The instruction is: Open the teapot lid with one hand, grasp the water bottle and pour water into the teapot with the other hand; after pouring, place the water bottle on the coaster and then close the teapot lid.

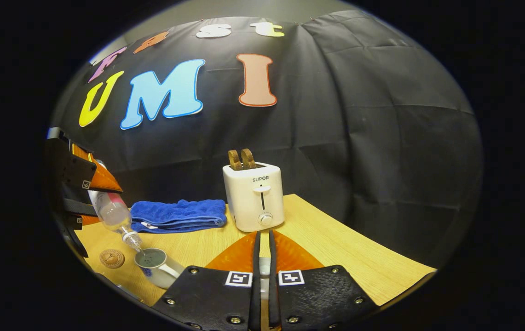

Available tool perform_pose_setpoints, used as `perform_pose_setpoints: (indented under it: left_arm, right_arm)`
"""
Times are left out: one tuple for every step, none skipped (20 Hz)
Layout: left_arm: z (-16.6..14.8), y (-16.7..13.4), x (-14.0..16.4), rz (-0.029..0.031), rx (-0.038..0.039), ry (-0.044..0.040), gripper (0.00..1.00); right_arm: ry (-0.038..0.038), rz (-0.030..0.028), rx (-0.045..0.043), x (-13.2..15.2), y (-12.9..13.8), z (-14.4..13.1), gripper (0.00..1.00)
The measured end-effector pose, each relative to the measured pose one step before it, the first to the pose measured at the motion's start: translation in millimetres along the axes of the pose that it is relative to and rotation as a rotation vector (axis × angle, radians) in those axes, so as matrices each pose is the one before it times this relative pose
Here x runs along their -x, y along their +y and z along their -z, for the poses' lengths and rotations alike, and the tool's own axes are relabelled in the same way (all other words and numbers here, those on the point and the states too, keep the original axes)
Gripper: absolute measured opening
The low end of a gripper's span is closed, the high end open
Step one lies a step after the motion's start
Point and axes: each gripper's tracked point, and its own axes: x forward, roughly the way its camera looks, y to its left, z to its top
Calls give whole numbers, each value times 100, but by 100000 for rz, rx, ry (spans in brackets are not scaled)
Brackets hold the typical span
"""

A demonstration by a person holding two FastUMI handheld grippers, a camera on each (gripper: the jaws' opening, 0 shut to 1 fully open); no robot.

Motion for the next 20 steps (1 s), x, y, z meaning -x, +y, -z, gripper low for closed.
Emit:
perform_pose_setpoints:
  left_arm:
    - [-314, -176, 233, 171, -401, 167, 85]
    - [-226, -114, 166, 521, -332, 53, 85]
    - [493, 479, -233, 11, -558, 115, 86]
    - [63, 20, 38, 44, -677, 473, 85]
    - [-38, 124, 107, -520, -478, 39, 85]
    - [33, -24, 20, 112, 52, 196, 85]
    - [-18, -20, -33, 97, 312, -50, 86]
    - [-15, 4, -20, -9, -37, 286, 86]
    - [77, 104, 9, -184, -112, 78, 85]
    - [-5, -40, -6, 105, -202, 257, 85]
    - [68, 66, 62, -101, -176, 271, 85]
    - [-71, -10, 40, -129, -206, 83, 85]
    - [7, 6, 14, 107, -33, 228, 85]
    - [31, 64, 41, -223, 42, -10, 86]
    - [-59, -48, -46, -61, 324, -47, 86]
    - [96, -87, -20, 101, 1014, -141, 86]
    - [-82, -187, -86, -17, 2129, -755, 86]
    - [126, -299, -141, 506, 3008, -415, 86]
    - [-42, -320, -96, 276, 3658, -810, 86]
    - [11, -318, -36, 355, 4269, -827, 87]
  right_arm:
    - [-169, -75, -30, 43, 14, 7, 7]
    - [-158, -16, 187, 45, 11, -111, 7]
    - [-119, 50, 183, -2, 2, 64, 7]
    - [-27, -103, -4, -9, 13, -79, 7]
    - [13, -85, -115, 45, 70, 53, 7]
    - [28, -49, -106, 14, -2, -26, 7]
    - [50, 150, -82, -15, -83, 29, 7]
    - [21, 30, -123, -66, -37, -35, 7]
    - [64, -8, -192, 49, 17, -9, 7]
    - [71, -55, -77, -41, -1, 14, 7]
    - [41, 27, 41, -25, -4, 79, 7]
    - [-7, 4, 110, -19, 34, -33, 7]
    - [45, 61, 43, 24, -51, 69, 7]
    - [57, 13, 72, -54, 31, -18, 7]
    - [101, 81, 43, 24, -36, 90, 7]
    - [83, 135, 40, 14, -67, -35, 7]
    - [153, 249, -57, -20, -78, 30, 7]
    - [72, 190, -240, -19, -83, -41, 7]
    - [-75, 282, -327, 3, -105, 3, 7]
    - [-94, 340, -264, 34, -98, -55, 7]
